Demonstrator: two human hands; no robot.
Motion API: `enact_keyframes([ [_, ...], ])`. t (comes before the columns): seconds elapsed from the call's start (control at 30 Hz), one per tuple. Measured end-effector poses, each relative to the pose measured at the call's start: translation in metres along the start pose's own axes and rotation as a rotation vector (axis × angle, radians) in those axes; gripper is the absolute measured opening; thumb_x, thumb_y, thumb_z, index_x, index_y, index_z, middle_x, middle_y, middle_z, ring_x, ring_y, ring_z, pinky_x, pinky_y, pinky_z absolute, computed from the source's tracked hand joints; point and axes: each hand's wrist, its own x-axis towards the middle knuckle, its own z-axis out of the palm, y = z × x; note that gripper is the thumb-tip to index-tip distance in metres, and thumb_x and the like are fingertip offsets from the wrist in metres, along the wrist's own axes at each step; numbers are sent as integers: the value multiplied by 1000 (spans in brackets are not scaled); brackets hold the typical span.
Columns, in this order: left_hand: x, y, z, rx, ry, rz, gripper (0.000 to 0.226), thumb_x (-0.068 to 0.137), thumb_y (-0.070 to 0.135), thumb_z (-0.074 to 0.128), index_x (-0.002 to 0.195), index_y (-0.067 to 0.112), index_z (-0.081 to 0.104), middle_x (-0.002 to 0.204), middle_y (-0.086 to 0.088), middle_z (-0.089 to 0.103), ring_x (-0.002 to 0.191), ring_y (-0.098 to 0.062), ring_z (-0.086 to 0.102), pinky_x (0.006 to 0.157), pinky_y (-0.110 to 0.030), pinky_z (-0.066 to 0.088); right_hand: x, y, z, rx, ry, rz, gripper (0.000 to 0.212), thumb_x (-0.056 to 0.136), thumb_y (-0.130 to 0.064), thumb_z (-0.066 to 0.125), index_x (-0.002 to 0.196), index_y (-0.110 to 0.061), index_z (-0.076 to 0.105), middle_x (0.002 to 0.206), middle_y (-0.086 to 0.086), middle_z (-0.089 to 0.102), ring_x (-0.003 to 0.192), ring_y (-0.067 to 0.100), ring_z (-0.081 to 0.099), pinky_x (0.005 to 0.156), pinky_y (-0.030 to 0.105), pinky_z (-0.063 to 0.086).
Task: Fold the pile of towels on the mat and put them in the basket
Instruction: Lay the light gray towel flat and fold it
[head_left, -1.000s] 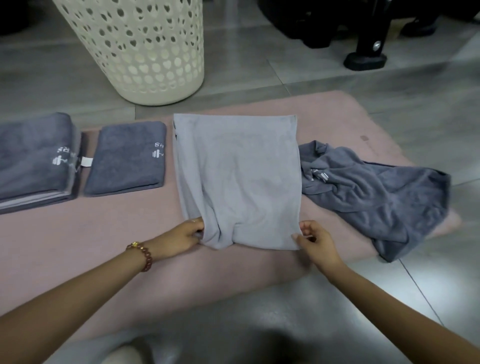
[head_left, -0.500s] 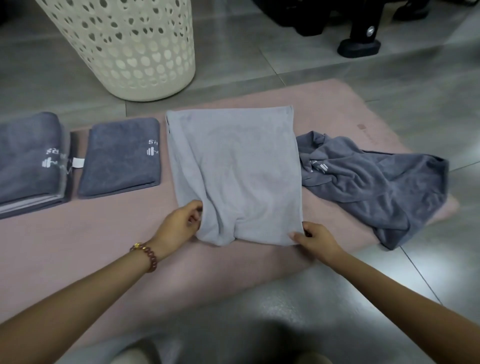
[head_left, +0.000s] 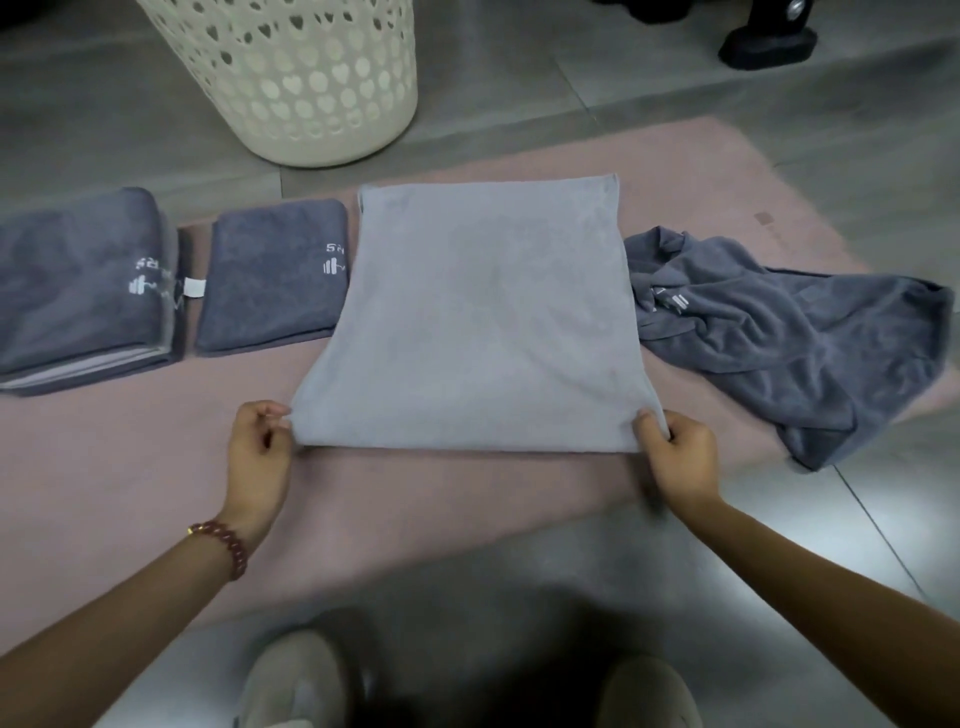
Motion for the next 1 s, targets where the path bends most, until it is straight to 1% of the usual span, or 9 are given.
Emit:
enact_keyframes([
  [0.1, -5, -3, 7, -19, 12, -97, 13, 91, 5, 55, 101, 7, 47, 73, 2, 50, 67, -6, 48, 60, -9, 40, 2, 3, -2, -14, -29, 18, 50, 95, -21, 54, 50, -16, 33, 50, -1, 30, 50, 14, 30, 50, 31, 22],
  [0.2, -1, -4, 10, 78, 4, -182, 15, 88, 15, 64, 84, 3, 56, 71, -5, 53, 63, -14, 46, 57, -19, 39, 8, 6, -6, -26, -63, 59, 46, 94, -23, 55, 53, -10, 39, 54, 7, 33, 53, 17, 32, 53, 32, 24],
  [0.33, 8, -2, 12, 154, -69, -239, 33, 86, 18, 65, 59, 8, 49, 66, -10, 48, 63, -21, 40, 55, -32, 31, 12, 3, -10, -9, -68, 77, 48, 92, -22, 57, 52, -14, 32, 52, 2, 28, 49, 10, 26, 49, 29, 20],
  [0.47, 11, -3, 9, 128, -86, -319, 37, 84, 12, 65, 52, 8, 47, 57, -11, 50, 63, -22, 44, 57, -31, 33, 12, 4, -11, -3, -101, 162, 49, 89, -23, 63, 50, -16, 33, 50, 1, 28, 52, 16, 29, 54, 31, 23],
  [0.63, 17, 8, 9, 34, 6, -180, 28, 82, 0, 59, 63, 15, 44, 61, -9, 45, 55, -20, 41, 49, -27, 33, 14, -3, -11, 48, -84, 231, 48, 86, -21, 65, 49, -15, 34, 52, 5, 30, 53, 17, 29, 54, 30, 24],
  [0.77, 13, 18, 6, -75, -24, -44, 33, 89, -5, 44, 82, 27, 42, 57, -8, 41, 40, -1, 36, 42, -21, 28, 14, -11, -13, 184, -17, 320, 50, 88, -18, 60, 48, -15, 31, 44, 2, 29, 39, 15, 27, 40, 20, 25],
  [0.83, 12, 18, 2, 32, -119, 108, 25, 91, 4, 40, 88, 27, 49, 66, -10, 49, 49, 0, 42, 48, -18, 32, 14, -12, -17, 230, 13, 356, 50, 90, -17, 58, 48, -15, 30, 41, 0, 28, 36, 15, 27, 35, 18, 24],
  [0.9, 11, 11, -2, 197, -224, 200, 21, 89, 12, 38, 91, 18, 58, 86, -7, 60, 71, -8, 52, 62, -11, 36, 13, -12, -19, 227, 15, 361, 50, 90, -17, 58, 48, -14, 30, 41, 1, 30, 39, 17, 29, 38, 21, 27],
  [1.0, 7, 3, -4, 276, -277, 185, 22, 95, 2, 42, 93, 13, 61, 98, -4, 63, 90, -20, 55, 73, -2, 34, 8, -9, -18, 166, -18, 304, 52, 91, -22, 59, 48, -14, 32, 42, 4, 35, 42, 19, 34, 46, 26, 31],
])
